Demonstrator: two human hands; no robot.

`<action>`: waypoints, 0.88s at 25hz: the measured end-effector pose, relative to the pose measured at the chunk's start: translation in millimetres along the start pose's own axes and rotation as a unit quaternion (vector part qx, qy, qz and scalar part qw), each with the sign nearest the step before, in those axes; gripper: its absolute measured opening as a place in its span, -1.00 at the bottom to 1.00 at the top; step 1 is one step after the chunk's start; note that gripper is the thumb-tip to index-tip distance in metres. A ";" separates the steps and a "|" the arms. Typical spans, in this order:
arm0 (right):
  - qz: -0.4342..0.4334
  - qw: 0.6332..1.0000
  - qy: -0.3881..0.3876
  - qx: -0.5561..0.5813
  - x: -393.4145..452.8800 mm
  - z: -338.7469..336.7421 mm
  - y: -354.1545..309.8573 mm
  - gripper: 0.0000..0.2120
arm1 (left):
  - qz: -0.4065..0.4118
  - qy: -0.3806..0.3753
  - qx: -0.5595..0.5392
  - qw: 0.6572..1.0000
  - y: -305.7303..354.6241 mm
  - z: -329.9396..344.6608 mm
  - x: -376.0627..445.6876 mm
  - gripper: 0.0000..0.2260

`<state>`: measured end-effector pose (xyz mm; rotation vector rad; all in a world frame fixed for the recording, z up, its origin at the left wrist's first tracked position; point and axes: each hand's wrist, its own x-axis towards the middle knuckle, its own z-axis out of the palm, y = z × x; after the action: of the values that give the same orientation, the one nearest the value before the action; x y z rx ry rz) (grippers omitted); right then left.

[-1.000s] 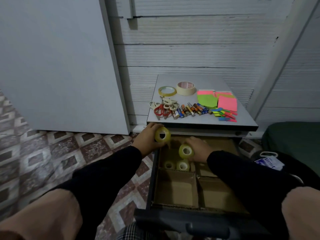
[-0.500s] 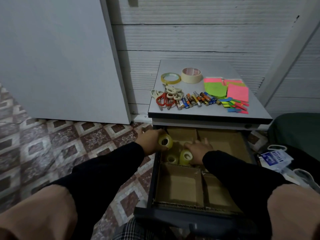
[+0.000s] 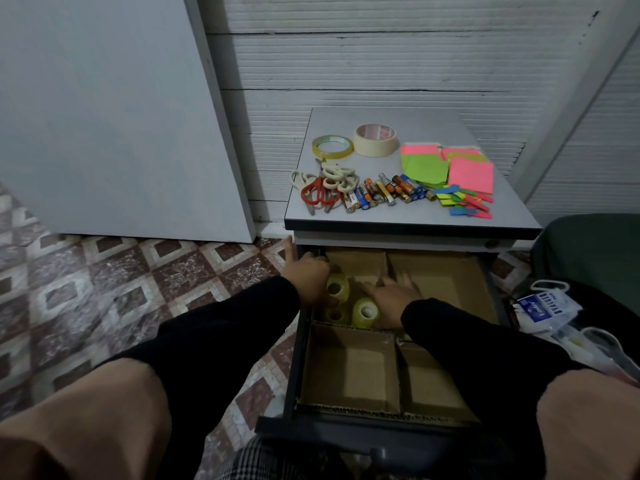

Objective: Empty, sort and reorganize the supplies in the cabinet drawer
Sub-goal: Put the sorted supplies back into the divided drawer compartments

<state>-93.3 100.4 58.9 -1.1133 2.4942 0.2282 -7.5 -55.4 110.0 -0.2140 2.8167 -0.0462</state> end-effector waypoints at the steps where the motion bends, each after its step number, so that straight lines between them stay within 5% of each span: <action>1: -0.007 1.000 0.011 0.015 -3.9 -2.7 0.2 -0.28 | 0.006 -0.004 0.024 1.000 2.8 0.5 3.3 -0.48; 9: 0.017 0.952 0.208 0.224 -35.5 -21.3 39.8 -0.47 | 0.005 -0.051 0.096 0.994 24.7 0.6 15.2 -0.65; 22: 0.047 0.955 0.200 0.213 -50.6 -25.9 57.1 -0.50 | -0.027 -0.064 0.090 0.994 24.5 14.9 18.6 -0.75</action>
<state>-112.6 165.0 102.9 -0.9267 2.7546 -0.5426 -23.8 -34.1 88.8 -0.2413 2.6600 -0.2874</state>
